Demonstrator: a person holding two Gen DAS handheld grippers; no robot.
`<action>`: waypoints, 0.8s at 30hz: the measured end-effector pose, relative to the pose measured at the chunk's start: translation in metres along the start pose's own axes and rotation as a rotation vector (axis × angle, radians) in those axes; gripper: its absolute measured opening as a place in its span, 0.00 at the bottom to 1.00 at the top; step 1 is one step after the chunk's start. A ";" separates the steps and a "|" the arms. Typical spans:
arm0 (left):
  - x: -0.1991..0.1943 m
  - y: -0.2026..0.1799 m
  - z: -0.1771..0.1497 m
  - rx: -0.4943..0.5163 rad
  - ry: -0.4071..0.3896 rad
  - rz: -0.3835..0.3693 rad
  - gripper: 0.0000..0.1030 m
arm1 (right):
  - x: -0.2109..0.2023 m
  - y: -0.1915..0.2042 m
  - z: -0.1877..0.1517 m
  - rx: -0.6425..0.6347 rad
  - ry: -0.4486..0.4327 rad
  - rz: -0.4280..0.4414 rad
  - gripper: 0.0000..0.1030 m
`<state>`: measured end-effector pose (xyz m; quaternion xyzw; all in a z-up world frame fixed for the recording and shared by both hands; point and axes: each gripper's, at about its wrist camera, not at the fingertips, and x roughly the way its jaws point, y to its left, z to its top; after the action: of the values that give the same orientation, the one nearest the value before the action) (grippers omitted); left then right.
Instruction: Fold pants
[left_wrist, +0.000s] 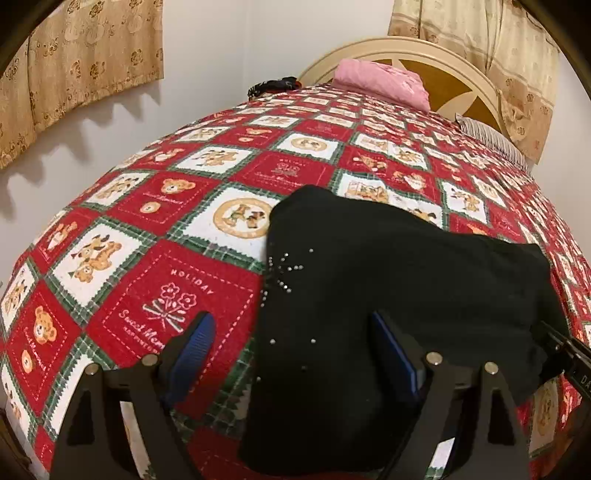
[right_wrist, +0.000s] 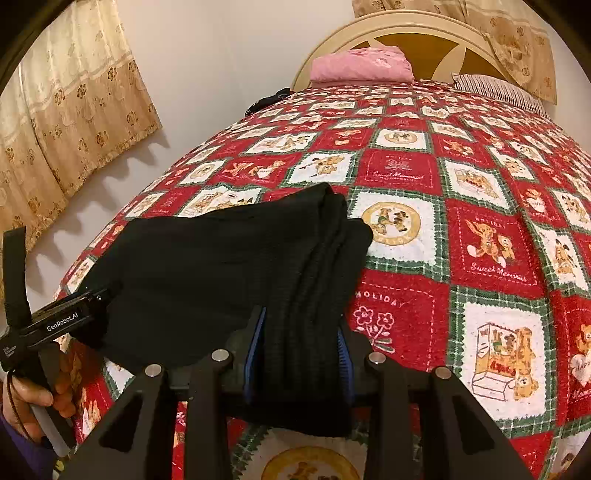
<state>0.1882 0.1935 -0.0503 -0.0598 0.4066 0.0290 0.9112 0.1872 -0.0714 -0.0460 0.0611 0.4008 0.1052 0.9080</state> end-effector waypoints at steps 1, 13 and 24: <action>0.000 -0.001 0.000 -0.001 0.001 -0.001 0.86 | 0.000 0.000 0.000 0.001 0.000 -0.014 0.44; 0.000 -0.001 0.000 0.003 -0.002 0.002 0.86 | -0.072 0.019 -0.019 -0.099 -0.235 -0.162 0.49; -0.003 -0.009 -0.001 0.045 -0.021 0.053 0.86 | -0.011 0.036 -0.009 -0.117 -0.021 0.010 0.38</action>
<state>0.1866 0.1841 -0.0482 -0.0283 0.3989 0.0446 0.9155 0.1682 -0.0394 -0.0368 0.0109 0.3839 0.1325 0.9138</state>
